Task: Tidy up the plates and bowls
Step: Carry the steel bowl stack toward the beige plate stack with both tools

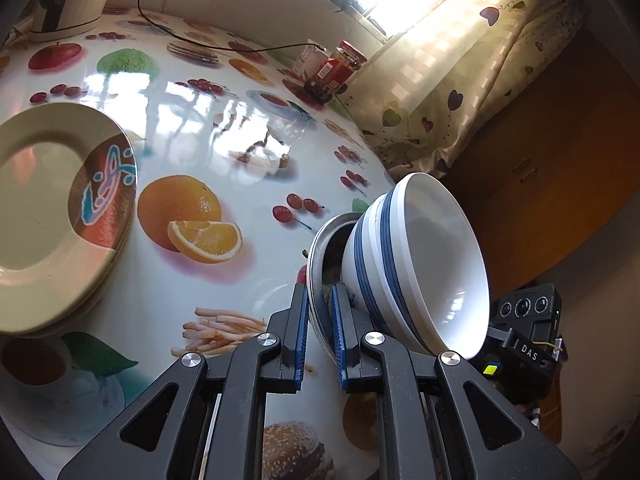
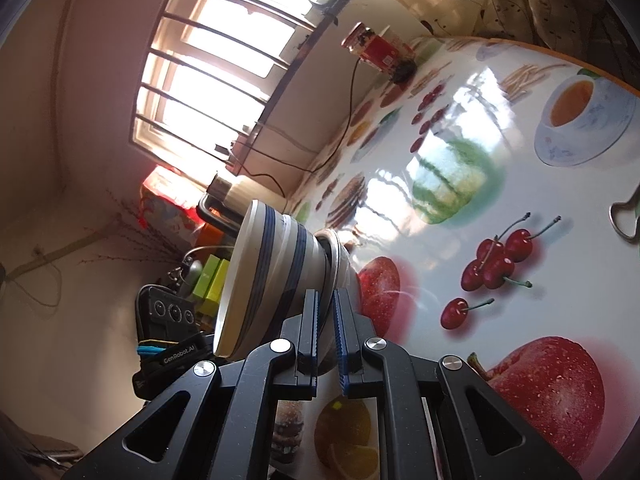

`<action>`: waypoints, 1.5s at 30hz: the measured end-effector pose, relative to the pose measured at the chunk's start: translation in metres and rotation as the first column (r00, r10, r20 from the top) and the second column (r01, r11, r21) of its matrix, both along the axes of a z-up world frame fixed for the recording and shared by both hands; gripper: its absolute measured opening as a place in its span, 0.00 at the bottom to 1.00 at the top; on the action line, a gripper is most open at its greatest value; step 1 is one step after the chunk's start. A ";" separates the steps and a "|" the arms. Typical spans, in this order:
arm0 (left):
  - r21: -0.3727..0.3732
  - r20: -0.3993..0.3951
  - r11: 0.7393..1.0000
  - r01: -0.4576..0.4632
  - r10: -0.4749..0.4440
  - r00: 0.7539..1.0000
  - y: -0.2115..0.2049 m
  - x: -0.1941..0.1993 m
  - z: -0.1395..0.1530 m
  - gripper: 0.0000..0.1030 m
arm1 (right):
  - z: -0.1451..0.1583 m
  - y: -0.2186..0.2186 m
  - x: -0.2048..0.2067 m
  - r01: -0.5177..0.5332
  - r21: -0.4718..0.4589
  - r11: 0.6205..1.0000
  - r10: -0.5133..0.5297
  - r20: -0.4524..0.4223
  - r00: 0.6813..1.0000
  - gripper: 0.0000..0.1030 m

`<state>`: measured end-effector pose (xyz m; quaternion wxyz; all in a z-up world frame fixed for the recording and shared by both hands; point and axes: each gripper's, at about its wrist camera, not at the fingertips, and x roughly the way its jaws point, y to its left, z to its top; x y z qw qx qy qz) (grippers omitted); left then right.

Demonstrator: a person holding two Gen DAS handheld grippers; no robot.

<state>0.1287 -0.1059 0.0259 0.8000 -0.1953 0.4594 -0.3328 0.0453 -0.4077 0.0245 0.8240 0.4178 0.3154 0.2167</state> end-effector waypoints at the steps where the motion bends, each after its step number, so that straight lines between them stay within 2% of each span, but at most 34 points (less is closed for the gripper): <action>1: -0.001 0.003 1.000 -0.003 0.003 1.000 0.002 0.000 0.002 0.11 | 0.001 0.001 0.002 -0.003 -0.001 1.000 0.003 0.002 1.000 0.10; 26: 0.007 0.052 0.998 -0.067 0.067 0.996 0.025 -0.002 0.032 0.11 | 0.026 0.023 0.025 -0.068 -0.013 0.998 0.069 0.041 0.997 0.10; 45: 0.008 0.056 0.989 -0.148 0.148 0.987 0.065 0.003 0.036 0.11 | 0.032 0.058 0.056 -0.149 -0.018 0.989 0.149 0.036 0.988 0.10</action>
